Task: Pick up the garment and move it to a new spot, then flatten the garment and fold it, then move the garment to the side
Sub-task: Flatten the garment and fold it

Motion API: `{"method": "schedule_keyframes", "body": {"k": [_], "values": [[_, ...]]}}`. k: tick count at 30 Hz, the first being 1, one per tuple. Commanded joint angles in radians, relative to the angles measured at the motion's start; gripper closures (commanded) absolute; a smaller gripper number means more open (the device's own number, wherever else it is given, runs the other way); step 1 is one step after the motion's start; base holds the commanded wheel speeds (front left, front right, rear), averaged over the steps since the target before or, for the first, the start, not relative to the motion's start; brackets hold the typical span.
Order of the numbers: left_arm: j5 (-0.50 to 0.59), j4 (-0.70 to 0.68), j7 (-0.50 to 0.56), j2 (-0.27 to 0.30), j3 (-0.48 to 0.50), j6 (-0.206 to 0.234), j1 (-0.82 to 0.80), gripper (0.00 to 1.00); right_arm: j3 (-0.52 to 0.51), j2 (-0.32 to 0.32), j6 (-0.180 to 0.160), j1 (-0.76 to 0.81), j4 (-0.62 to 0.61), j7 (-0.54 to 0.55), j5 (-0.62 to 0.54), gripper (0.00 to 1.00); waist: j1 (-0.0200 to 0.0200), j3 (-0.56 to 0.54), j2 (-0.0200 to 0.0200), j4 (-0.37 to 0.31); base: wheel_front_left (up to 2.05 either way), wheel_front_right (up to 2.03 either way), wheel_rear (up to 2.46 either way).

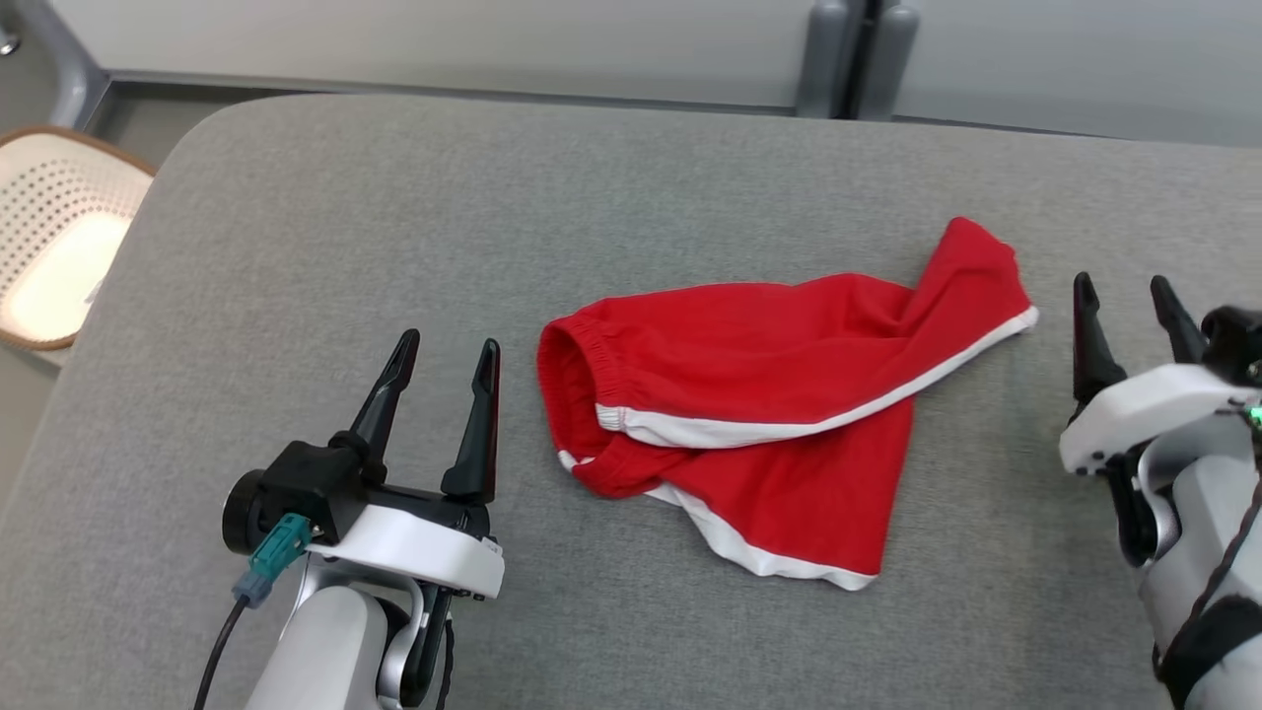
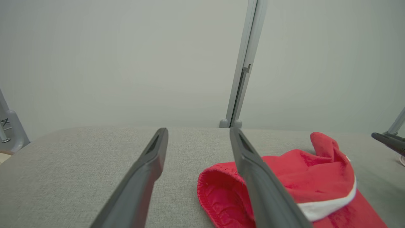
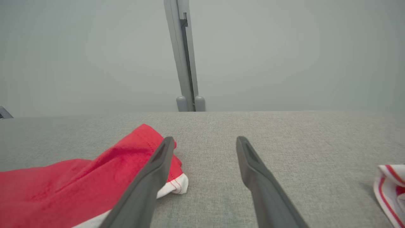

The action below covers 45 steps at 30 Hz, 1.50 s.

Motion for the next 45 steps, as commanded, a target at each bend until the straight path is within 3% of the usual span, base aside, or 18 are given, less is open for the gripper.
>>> {"method": "schedule_keyframes", "body": {"k": [1,5,11,15,29,39,41,45], "values": [[0.008,-0.004,0.001,0.004,0.003,-0.005,0.010,0.00,-0.005,0.009,0.000,0.052,-0.041,-0.022,0.020,0.00,0.0000,-0.025,0.0000,-0.035,0.00,0.00,0.00],[0.012,-0.003,0.001,0.003,0.000,-0.009,0.029,0.00,-0.042,0.015,0.000,0.135,-0.117,-0.035,0.025,0.00,0.0000,-0.042,0.0000,-0.064,0.00,0.00,0.00],[0.024,0.028,0.001,0.004,-0.017,-0.019,0.059,0.00,-0.154,0.108,0.000,0.321,-0.346,-0.036,-0.012,0.00,0.0000,-0.059,0.0000,-0.110,0.00,0.00,0.00],[0.027,0.054,0.001,0.004,-0.031,-0.027,0.062,0.00,-0.174,0.148,0.000,0.392,-0.428,-0.037,-0.043,0.00,0.0000,-0.059,0.0000,-0.131,0.00,0.00,0.00],[0.020,0.263,0.000,0.010,-0.103,-0.078,-0.015,0.00,-0.179,0.173,0.000,0.393,-0.458,-0.037,-0.087,0.00,0.0000,-0.025,0.0000,-0.173,0.00,0.00,0.00],[0.016,0.344,0.001,0.019,-0.092,-0.076,-0.083,0.00,-0.194,0.179,0.000,0.381,-0.464,-0.037,-0.093,0.00,0.0000,0.009,0.0000,-0.190,0.00,0.00,0.00],[0.013,0.342,0.000,0.018,-0.090,-0.078,-0.090,1.00,-0.198,0.180,0.000,0.381,-0.464,-0.037,-0.095,0.00,0.0000,0.012,0.0000,-0.188,0.00,0.00,0.00],[0.015,0.316,0.001,0.018,-0.092,-0.080,-0.098,1.00,-0.199,0.182,0.000,0.376,-0.458,-0.037,-0.097,0.00,0.0000,0.013,0.0000,-0.172,0.00,0.00,0.00]]}}
